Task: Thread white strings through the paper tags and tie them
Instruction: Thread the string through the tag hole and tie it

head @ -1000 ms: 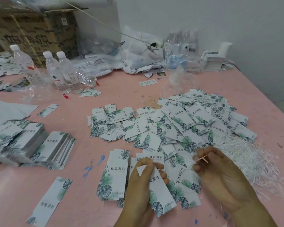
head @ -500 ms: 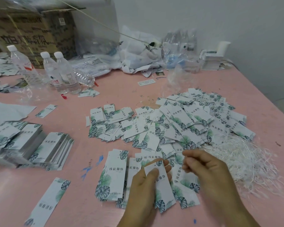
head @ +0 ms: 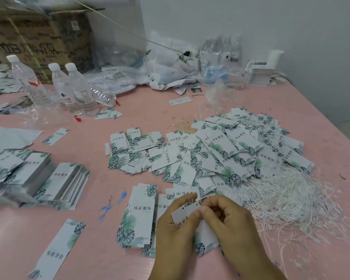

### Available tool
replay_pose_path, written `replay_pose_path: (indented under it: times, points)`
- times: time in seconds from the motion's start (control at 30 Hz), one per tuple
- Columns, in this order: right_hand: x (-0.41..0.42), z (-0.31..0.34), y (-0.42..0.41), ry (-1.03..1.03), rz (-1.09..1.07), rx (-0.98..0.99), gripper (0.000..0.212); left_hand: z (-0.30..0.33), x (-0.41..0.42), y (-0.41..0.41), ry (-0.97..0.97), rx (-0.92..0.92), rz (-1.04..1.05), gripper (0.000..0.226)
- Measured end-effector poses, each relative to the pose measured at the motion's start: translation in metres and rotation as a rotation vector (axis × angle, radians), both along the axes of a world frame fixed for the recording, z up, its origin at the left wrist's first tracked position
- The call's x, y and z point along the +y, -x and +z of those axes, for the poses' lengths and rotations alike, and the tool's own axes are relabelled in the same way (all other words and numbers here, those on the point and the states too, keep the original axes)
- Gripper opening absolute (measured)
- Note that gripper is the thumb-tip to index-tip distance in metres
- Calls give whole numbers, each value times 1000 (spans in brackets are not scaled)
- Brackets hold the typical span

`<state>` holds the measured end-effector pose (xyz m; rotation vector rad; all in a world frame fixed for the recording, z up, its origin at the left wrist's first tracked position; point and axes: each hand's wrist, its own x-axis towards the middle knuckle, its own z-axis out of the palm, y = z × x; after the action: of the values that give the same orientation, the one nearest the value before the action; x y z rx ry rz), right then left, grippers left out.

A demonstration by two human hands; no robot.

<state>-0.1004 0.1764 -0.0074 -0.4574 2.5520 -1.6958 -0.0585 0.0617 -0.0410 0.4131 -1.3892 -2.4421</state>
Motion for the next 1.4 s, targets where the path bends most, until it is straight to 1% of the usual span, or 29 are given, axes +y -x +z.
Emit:
replay_pose_path:
  times: [0.13, 0.27, 0.37, 0.53, 0.77, 0.93, 1.0, 1.1, 1.17, 1.2, 1.3, 1.4]
  points:
    - [2, 0, 1, -1, 8, 9, 19, 4, 3, -2, -7, 48, -43, 34]
    - [4, 2, 3, 3, 3, -27, 19, 0, 0, -2, 121, 39, -47, 37]
    - [8, 2, 5, 23, 3, -59, 15, -5, -4, -1, 94, 0, -42, 37]
    - [12, 2, 8, 30, 22, -156, 15, -11, -9, 2, 33, -42, -59, 38]
    - [16, 11, 10, 56, 76, -261, 16, -9, -10, 4, 115, -3, -92, 45]
    - [19, 14, 13, 80, 137, -327, 19, -10, -10, 3, 185, 4, -69, 34]
    - [18, 14, 13, 77, 148, -334, 19, -10, -9, 2, 209, 12, -60, 34]
    - [17, 12, 15, 80, 179, -378, 14, -11, -7, 2, 167, 9, -42, 31]
    - [21, 12, 17, 137, 238, -491, 9, -13, -7, 5, 115, -10, -14, 30]
    - [25, 11, 19, 204, 271, -579, 6, -15, -8, 6, 106, -23, 0, 30]
    - [40, 10, 29, 496, 288, -854, 6, -14, -11, 9, -2, -28, 14, 31]
    - [54, 8, 41, 707, 222, -951, 7, -6, -11, 10, -127, -33, 11, 29]
